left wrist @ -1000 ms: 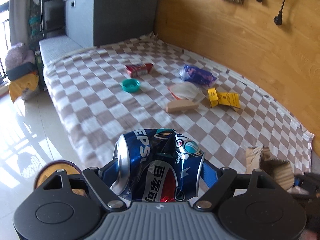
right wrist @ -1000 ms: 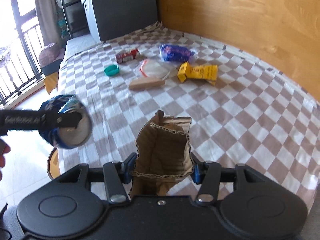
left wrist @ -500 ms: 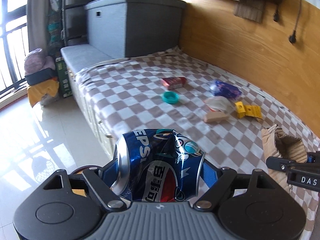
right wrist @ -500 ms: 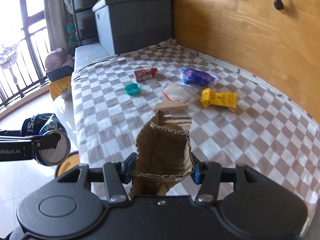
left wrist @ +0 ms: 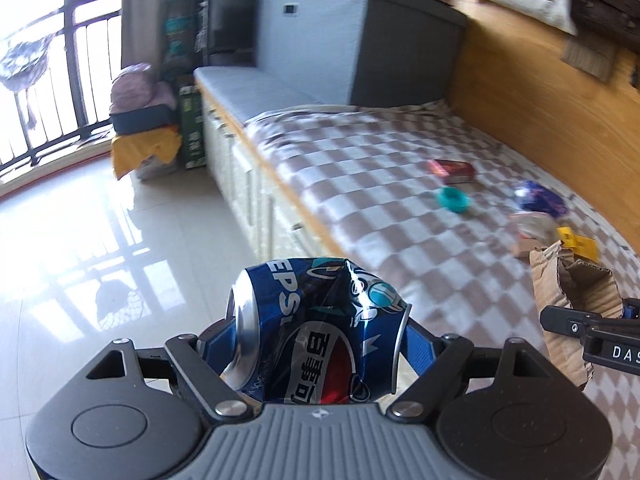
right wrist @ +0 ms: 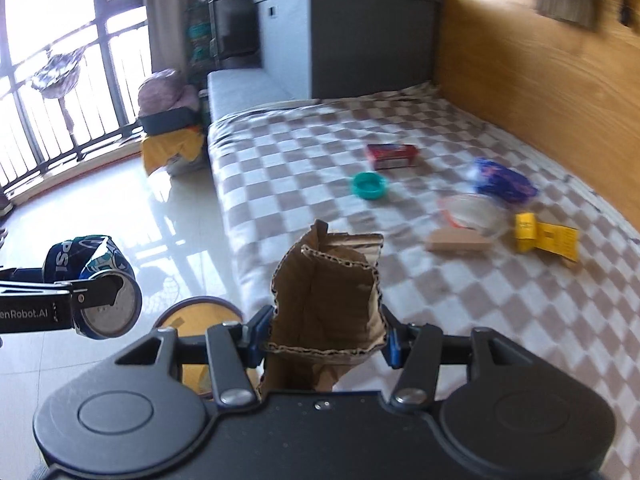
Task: Collect trash
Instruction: 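Carry the held can and cardboard over the yellow wastebasket, then open left tool to drop Pepsi can while right tool drops cardboard, then lift both open tools away from the wastebasket back toward the bench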
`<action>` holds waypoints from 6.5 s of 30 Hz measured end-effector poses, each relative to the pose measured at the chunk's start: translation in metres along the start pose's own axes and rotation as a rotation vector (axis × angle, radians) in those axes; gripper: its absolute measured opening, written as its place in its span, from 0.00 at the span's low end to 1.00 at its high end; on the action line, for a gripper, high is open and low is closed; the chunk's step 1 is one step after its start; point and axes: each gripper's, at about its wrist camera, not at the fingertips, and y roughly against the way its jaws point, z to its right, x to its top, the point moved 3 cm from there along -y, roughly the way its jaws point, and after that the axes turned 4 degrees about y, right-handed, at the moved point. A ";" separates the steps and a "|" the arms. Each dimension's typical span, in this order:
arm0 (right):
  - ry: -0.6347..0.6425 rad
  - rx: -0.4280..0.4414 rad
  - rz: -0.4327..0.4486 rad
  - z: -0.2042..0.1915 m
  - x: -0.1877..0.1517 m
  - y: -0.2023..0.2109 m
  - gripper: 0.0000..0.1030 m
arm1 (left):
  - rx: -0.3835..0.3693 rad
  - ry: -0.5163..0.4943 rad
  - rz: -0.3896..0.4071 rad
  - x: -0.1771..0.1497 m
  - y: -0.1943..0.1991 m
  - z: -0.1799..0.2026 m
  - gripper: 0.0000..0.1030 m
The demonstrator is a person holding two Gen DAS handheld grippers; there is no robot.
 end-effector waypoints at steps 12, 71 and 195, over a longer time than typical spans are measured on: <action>0.075 0.090 -0.083 -0.092 0.016 -0.091 0.53 | 0.064 0.119 -0.078 0.001 -0.060 -0.096 0.81; 0.140 0.391 -0.554 -0.202 -0.105 -0.386 0.98 | 0.007 0.337 -0.426 -0.090 -0.353 -0.181 0.84; -0.176 -0.203 0.211 0.152 -0.068 0.037 1.00 | -0.206 -0.144 0.223 -0.004 0.015 0.134 1.00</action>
